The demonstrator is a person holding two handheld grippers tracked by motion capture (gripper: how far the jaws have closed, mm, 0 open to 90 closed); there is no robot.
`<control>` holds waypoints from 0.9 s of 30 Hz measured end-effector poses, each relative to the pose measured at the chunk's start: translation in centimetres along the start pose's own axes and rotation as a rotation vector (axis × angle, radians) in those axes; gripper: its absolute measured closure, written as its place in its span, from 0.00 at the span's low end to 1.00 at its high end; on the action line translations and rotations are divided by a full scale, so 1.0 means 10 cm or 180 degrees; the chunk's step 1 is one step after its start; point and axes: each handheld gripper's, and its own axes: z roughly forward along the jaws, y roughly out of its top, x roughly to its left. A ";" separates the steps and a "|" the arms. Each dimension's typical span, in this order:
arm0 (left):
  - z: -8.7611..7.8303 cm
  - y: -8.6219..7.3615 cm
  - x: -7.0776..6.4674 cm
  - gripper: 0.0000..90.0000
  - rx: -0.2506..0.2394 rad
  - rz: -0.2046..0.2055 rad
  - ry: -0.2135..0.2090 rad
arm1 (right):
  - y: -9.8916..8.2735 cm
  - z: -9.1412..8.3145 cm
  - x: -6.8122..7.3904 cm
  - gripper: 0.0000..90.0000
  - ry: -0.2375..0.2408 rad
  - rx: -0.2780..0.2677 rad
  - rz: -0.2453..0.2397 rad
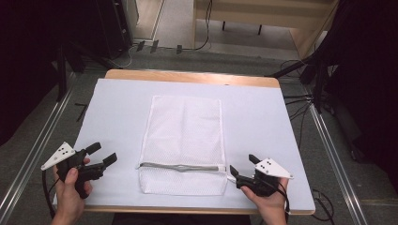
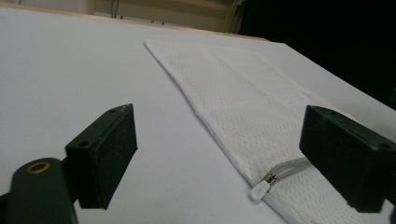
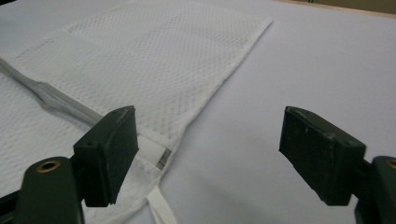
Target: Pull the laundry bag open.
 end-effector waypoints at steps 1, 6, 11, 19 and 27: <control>0.00 0.00 0.00 0.08 -0.0004 0.0010 0.0003 | 0.00 -0.01 -0.04 0.20 -0.0027 -0.0011 0.0016; 0.01 -0.01 0.02 0.01 0.0039 0.0128 0.0020 | -0.03 -0.06 -0.23 0.15 -0.0154 -0.0044 0.0098; 0.01 -0.01 0.04 0.01 0.0059 0.0132 0.0072 | -0.05 -0.09 -0.35 0.11 -0.0229 -0.0067 0.0174; -0.01 -0.01 0.10 0.00 0.0070 0.0159 0.0158 | -0.10 -0.16 -0.57 0.02 -0.0346 -0.0038 0.0307; -0.02 -0.02 0.14 0.00 0.0089 0.0157 0.0215 | -0.20 -0.23 -0.84 0.00 -0.0598 -0.0057 0.0488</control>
